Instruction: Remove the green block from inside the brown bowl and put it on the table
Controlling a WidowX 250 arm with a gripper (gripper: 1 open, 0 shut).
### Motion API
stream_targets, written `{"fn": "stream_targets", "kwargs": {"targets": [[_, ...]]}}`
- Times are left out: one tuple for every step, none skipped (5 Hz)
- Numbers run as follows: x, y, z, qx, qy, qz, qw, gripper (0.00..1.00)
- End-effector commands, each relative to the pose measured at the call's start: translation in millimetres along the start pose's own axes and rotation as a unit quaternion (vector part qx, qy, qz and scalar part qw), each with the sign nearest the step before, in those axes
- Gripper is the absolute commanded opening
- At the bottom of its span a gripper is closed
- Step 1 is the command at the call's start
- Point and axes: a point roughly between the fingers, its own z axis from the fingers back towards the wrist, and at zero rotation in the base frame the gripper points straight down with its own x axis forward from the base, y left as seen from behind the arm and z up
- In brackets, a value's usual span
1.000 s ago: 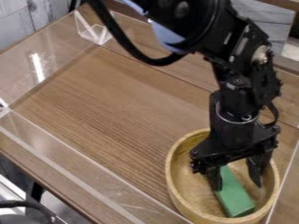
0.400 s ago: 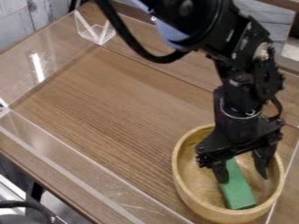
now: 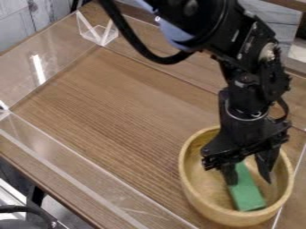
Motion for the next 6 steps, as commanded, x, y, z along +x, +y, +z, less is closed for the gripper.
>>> {"fn": "stream_targets", "kwargs": {"targets": [[6.3,13.4,-18.8,0.035,0.009,-0.001,0.9993,0.0],[5.5,17.3,-15.8,0.047,0.013,-0.004,0.9988,0.0],[4.9,21.1,-11.1,0.059,0.018,-0.007,0.998,0.0],[4.3,25.1,-6.7,0.073,0.024,-0.011,0.997,0.0],[3.7,28.4,-2.9,0.084,0.029,-0.015,0.996,0.0],[3.4,31.3,1.7,0.094,0.035,-0.02,0.9948,0.0]]}}
